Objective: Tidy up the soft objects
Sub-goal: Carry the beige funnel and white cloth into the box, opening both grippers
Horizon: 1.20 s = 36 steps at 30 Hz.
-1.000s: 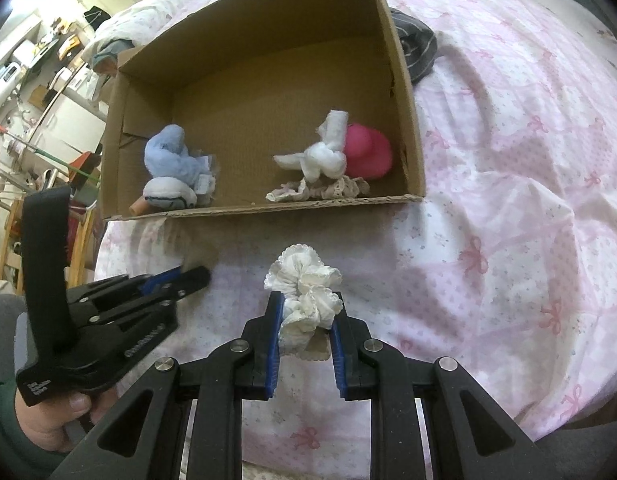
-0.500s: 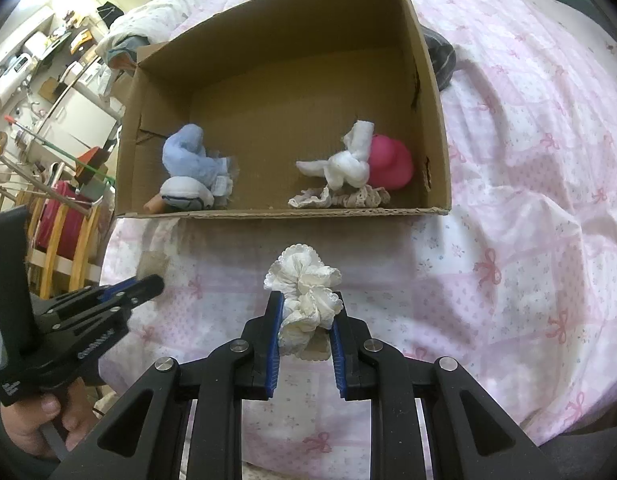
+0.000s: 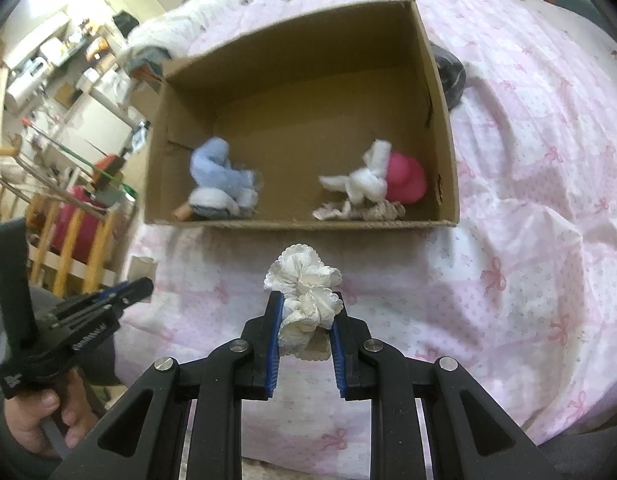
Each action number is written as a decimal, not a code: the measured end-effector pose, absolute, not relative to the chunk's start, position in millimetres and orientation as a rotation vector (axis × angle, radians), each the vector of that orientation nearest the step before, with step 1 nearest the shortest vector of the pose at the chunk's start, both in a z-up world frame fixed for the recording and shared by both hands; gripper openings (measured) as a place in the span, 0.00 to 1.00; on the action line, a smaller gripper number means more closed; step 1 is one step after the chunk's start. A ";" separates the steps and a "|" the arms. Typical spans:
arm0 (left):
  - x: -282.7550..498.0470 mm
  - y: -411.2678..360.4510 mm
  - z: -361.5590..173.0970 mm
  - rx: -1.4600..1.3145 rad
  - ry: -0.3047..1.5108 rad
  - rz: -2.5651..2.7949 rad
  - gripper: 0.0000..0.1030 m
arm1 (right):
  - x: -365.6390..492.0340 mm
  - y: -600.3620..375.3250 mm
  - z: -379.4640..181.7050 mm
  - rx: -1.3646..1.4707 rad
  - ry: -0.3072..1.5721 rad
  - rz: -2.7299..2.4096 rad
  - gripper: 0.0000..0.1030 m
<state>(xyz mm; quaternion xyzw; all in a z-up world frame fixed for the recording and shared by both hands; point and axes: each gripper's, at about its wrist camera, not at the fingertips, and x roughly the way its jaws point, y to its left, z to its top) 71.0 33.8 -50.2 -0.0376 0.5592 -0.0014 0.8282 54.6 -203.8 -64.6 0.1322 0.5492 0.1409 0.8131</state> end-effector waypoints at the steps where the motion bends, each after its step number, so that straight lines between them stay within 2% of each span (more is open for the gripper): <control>1: 71.9 36.2 -45.9 -0.087 1.179 0.000 0.08 | 54.1 -205.2 -61.3 0.298 1.155 0.307 0.22; 14: 95.9 44.2 15.0 -0.097 1.025 -0.015 0.08 | 54.6 -214.0 -9.9 0.379 0.932 0.365 0.23; 28: 154.1 26.4 26.5 -0.077 0.977 -0.063 0.08 | 101.2 -222.4 11.8 0.361 0.902 0.341 0.23; 36: 179.0 9.5 12.7 -0.047 0.949 -0.088 0.08 | 128.5 -227.7 -7.8 0.343 0.934 0.303 0.23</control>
